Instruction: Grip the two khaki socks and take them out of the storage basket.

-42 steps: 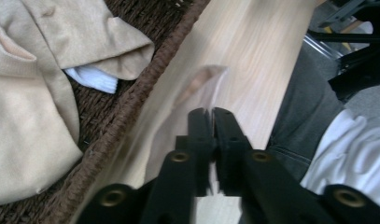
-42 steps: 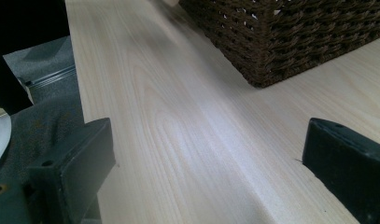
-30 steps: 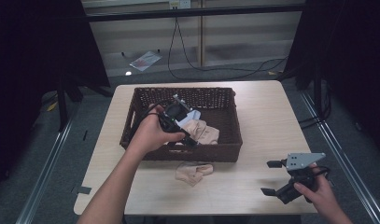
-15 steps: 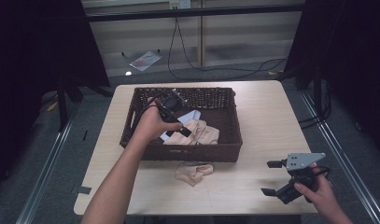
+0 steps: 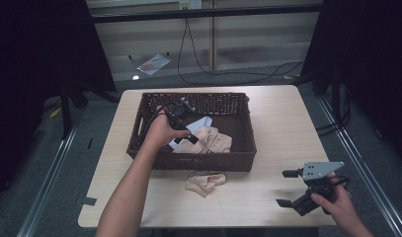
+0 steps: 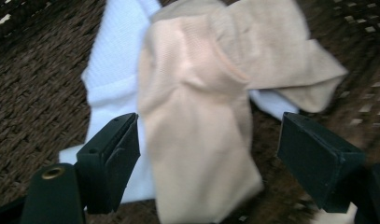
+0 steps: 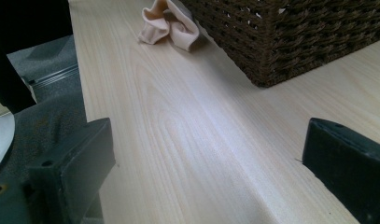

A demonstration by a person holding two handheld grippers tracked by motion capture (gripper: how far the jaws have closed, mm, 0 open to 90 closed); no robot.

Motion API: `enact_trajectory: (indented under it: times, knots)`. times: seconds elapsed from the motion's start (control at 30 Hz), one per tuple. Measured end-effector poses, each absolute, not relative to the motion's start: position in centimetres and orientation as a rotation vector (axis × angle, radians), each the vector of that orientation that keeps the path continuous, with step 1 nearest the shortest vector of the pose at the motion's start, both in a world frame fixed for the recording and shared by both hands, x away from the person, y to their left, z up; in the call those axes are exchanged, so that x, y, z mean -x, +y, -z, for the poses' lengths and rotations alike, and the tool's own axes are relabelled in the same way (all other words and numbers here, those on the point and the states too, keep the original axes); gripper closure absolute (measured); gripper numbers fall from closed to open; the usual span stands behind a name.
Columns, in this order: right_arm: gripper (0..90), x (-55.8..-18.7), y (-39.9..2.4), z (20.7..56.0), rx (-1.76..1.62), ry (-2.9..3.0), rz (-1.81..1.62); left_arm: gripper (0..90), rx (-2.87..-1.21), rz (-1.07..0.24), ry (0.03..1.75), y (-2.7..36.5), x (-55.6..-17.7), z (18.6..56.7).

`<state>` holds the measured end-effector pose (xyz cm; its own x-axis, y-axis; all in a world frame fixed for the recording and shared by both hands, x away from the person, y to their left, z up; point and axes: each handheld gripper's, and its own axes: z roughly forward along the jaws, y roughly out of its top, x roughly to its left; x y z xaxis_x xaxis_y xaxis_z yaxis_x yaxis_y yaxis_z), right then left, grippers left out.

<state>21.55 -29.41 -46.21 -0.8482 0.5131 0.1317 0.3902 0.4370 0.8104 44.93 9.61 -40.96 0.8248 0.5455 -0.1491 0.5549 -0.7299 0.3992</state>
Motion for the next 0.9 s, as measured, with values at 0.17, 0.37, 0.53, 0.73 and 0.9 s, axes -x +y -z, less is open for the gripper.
enact_trajectory:
  times: [0.17,0.37,0.53,0.73,0.9]
  knots:
    - [1.7,-21.6,-29.4,46.2,-0.804,2.547,-1.382,20.5,-2.596,0.038,0.821,9.7,-45.7,42.5]
    - [1.7,-21.6,-29.4,46.3,-0.807,2.548,-1.386,21.3,-2.604,0.045,0.819,9.6,-46.3,43.5]
    - [1.7,-21.6,-29.4,46.2,-0.809,2.546,-1.384,23.4,-2.620,0.034,0.808,9.5,-46.7,44.4]
    - [1.6,-21.6,-29.5,46.2,-0.812,2.544,-1.393,29.8,-2.603,0.055,0.785,9.4,-46.8,45.3]
    - [1.6,-21.6,-29.6,46.1,-0.810,2.539,-1.400,43.4,-2.620,0.070,0.784,9.5,-47.0,45.9]
